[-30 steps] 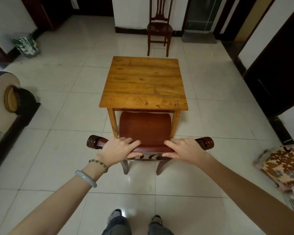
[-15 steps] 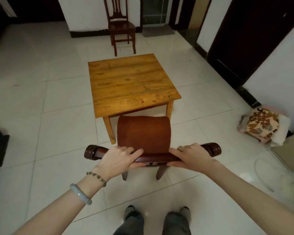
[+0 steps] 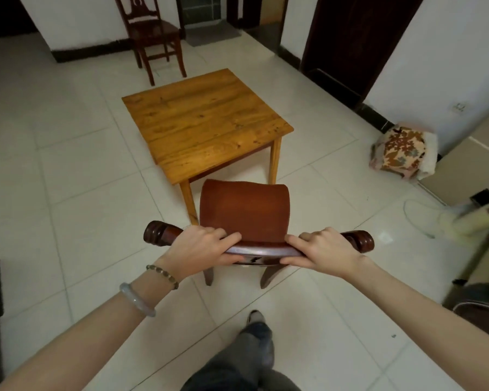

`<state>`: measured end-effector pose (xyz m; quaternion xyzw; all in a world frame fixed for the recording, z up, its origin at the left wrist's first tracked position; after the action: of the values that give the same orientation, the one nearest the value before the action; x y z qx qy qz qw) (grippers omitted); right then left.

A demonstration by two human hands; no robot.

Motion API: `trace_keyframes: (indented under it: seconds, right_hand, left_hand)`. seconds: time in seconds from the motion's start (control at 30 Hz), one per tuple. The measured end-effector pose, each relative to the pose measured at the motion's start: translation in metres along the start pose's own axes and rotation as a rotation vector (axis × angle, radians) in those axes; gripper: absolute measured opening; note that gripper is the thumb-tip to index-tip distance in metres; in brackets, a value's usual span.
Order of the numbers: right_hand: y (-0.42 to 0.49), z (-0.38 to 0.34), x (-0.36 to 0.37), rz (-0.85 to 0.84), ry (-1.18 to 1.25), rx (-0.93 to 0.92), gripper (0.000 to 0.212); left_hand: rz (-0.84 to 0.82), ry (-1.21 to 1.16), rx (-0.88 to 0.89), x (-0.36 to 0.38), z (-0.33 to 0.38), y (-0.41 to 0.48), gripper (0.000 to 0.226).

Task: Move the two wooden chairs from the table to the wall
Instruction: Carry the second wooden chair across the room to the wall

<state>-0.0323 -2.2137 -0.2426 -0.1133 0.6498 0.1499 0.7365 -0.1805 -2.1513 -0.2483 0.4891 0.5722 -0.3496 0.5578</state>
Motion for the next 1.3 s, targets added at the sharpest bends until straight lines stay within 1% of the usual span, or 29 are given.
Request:
trace_keyframes:
  seconds: [0.17,0.27,0.37,0.5,0.53,0.63,0.73,0.87,1.1,1.3]
  right_hand:
    - [0.007,-0.074,-0.011,-0.062,-0.016,0.101,0.063]
    - [0.017,-0.112,-0.015,-0.106,0.013,0.168,0.068]
    - [0.041,-0.152,-0.019,-0.125,0.033,0.250,0.071]
    - [0.085,-0.206,-0.029,-0.098,0.024,0.391,0.073]
    - [0.099,-0.221,-0.031,-0.085,0.013,0.419,0.073]
    - [0.135,-0.266,-0.030,-0.130,0.041,0.514,0.070]
    - [0.167,-0.298,-0.034,-0.115,0.039,0.587,0.071]
    - [0.208,-0.323,-0.040,-0.117,0.055,0.652,0.068]
    - [0.256,-0.332,-0.043,-0.122,0.030,0.756,0.070]
    - [0.312,-0.347,-0.053,-0.124,-0.035,0.891,0.066]
  left_hand:
    - [0.022,-0.026,0.114,-0.013,-0.012,-0.061,0.051]
    - [0.038,-0.037,0.174,-0.020,-0.027,-0.092,0.050]
    - [0.064,-0.056,0.240,-0.025,-0.057,-0.122,0.050]
    - [0.061,-0.073,0.366,-0.026,-0.109,-0.163,0.053]
    - [0.043,-0.087,0.404,-0.027,-0.123,-0.173,0.052]
    - [0.035,-0.090,0.501,-0.029,-0.159,-0.207,0.050]
    - [0.011,-0.097,0.569,-0.021,-0.192,-0.232,0.049]
    - [0.037,-0.131,0.643,-0.020,-0.232,-0.245,0.050]
    - [0.100,-0.177,0.804,-0.017,-0.284,-0.242,0.051]
    - [0.093,-0.247,0.945,-0.012,-0.341,-0.240,0.054]
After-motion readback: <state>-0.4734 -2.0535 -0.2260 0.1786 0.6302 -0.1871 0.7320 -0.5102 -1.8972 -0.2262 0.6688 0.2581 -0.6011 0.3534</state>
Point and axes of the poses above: each hand's wrist, its own y-axis towards the middle knuckle, its own x-axis out of the palm, z = x × y, the point moved 9 cm from there along y, towards the middle knuckle, and after that the axes turned 10 degrees about -z, right-handed, at the moved point
